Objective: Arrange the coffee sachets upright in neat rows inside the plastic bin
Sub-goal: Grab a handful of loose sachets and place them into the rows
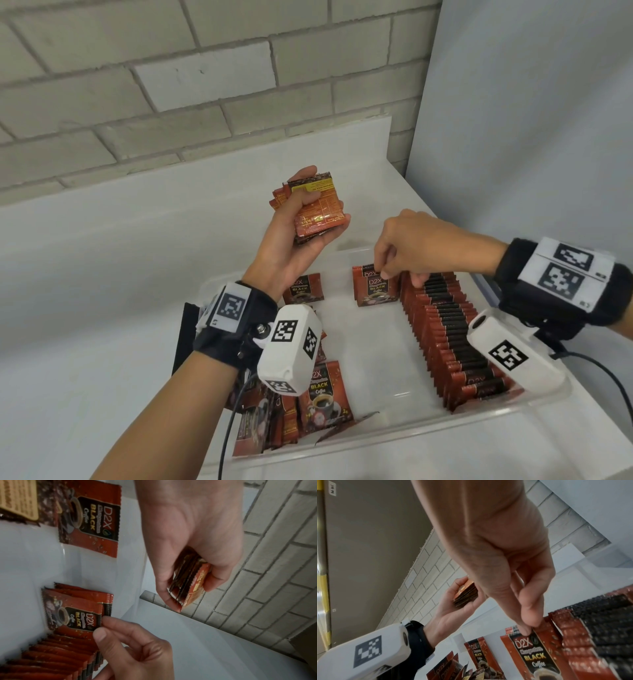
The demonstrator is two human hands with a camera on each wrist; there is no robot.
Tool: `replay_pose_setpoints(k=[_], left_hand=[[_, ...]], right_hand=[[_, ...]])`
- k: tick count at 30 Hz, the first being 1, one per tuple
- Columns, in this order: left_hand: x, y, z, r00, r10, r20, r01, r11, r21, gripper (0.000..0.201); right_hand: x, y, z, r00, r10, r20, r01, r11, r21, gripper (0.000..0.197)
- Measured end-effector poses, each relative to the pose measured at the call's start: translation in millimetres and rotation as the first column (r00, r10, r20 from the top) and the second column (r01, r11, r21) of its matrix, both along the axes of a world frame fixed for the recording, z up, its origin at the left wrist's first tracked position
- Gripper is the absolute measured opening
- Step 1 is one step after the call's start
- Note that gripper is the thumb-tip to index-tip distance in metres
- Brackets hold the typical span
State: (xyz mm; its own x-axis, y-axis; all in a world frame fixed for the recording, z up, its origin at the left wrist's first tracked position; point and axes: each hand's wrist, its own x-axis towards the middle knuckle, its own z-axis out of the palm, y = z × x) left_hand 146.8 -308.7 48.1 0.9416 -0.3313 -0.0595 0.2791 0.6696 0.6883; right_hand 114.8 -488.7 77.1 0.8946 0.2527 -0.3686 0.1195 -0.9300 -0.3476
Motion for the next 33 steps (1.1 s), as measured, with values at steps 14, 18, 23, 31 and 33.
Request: replay_pose_setpoints(k=[14, 18, 23, 31, 33], left_hand=[[0, -2, 1, 0.996, -0.041, 0.073, 0.038, 0.998, 0.045, 0.034], [-1, -3, 0, 0.989, -0.072, 0.126, 0.069, 0.997, 0.027, 0.038], [0, -3, -2, 0.986, -0.078, 0.148, 0.068, 0.995, 0.072, 0.04], [1, -2, 2, 1.0, -0.03, 0.002, 0.03, 0.997, 0.069, 0.045], [2, -3, 2, 0.999, -0.006, -0.033, 0.007, 0.999, 0.048, 0.043]], right_hand=[[1, -11, 35, 0.962, -0.178, -0.207, 0.263, 0.813, 0.52, 0.024], [-2, -7, 32, 0.922, -0.223, -0.317, 0.386, 0.603, 0.698, 0.034], [-5, 1, 25, 0.826, -0.206, -0.525, 0.56, 0.19, 0.806, 0.02], [-10, -1, 29, 0.855, -0.294, -0.428, 0.415, -0.108, 0.903, 0.02], [-13, -2, 27, 0.868, -0.391, -0.306, 0.342, 0.022, 0.94, 0.016]])
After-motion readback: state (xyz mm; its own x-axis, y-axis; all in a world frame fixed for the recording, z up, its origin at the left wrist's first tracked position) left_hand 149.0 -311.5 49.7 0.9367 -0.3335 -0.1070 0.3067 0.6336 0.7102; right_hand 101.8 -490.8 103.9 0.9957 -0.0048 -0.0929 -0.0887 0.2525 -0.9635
